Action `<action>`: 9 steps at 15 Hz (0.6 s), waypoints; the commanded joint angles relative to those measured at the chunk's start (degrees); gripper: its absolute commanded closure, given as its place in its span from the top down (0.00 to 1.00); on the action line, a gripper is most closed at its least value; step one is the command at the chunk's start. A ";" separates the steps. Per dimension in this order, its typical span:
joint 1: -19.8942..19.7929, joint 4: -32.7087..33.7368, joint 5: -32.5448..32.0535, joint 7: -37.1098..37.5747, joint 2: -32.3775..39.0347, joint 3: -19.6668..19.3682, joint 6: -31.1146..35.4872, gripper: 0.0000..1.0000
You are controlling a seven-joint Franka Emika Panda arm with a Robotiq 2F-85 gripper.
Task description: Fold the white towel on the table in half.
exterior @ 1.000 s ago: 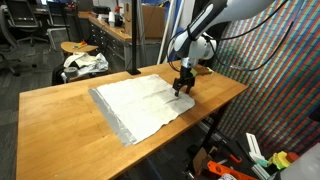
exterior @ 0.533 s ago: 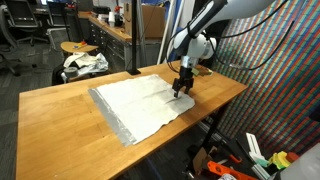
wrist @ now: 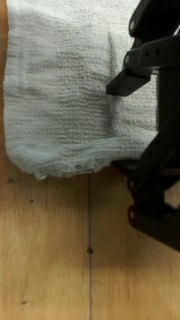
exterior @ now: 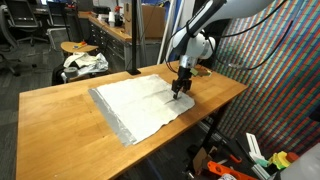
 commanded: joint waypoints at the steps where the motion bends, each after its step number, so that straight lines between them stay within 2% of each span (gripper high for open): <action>1: 0.07 -1.75 2.16 -0.06 -1.56 0.55 1.27 0.35; 6: 0.40 -3.02 2.32 0.24 -4.85 0.55 -2.27 0.01; 9: 1.90 -6.66 1.76 3.16 -8.91 0.01 -0.13 0.00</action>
